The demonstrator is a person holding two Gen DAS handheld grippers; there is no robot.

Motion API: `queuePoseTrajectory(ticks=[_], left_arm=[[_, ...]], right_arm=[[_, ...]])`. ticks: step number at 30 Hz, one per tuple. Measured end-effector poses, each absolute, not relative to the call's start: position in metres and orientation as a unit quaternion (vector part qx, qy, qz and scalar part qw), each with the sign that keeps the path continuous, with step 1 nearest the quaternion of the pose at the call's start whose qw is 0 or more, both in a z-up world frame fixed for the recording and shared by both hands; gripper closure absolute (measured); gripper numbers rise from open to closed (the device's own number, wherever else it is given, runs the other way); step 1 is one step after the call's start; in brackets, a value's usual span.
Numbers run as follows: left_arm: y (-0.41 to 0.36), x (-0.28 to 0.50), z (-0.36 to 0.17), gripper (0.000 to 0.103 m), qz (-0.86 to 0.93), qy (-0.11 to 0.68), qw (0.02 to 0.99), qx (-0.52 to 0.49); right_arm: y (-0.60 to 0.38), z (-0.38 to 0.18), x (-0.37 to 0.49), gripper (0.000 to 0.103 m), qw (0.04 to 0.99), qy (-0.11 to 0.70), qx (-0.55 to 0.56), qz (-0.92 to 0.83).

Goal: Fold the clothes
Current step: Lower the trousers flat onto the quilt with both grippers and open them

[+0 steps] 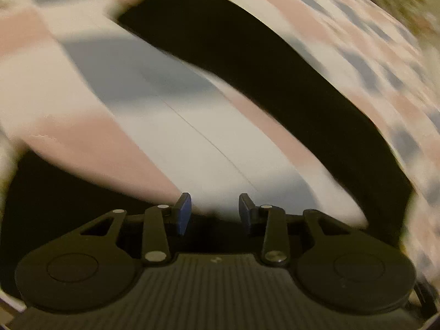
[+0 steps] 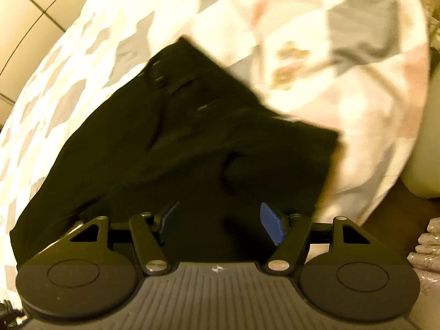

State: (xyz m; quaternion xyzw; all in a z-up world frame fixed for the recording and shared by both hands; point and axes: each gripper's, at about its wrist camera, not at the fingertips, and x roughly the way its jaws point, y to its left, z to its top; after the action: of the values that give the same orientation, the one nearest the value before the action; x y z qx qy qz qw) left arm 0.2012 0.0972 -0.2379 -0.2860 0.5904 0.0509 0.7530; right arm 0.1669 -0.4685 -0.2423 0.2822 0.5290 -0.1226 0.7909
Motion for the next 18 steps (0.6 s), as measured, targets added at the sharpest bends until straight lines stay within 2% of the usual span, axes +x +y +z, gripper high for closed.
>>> queuePoseTrajectory(ticks=[8,18], left_arm=[[-0.054,0.172,-0.260,0.067,-0.029,0.610,0.743,-0.274],[-0.123,0.147,-0.257,0.061,-0.004,0.599,0.753,-0.274]], right_arm=[[-0.528,-0.262,0.129,0.035,0.788,0.504,0.345,-0.075],[-0.580,-0.313,0.146,0.035,0.781,0.473,0.404,-0.054]])
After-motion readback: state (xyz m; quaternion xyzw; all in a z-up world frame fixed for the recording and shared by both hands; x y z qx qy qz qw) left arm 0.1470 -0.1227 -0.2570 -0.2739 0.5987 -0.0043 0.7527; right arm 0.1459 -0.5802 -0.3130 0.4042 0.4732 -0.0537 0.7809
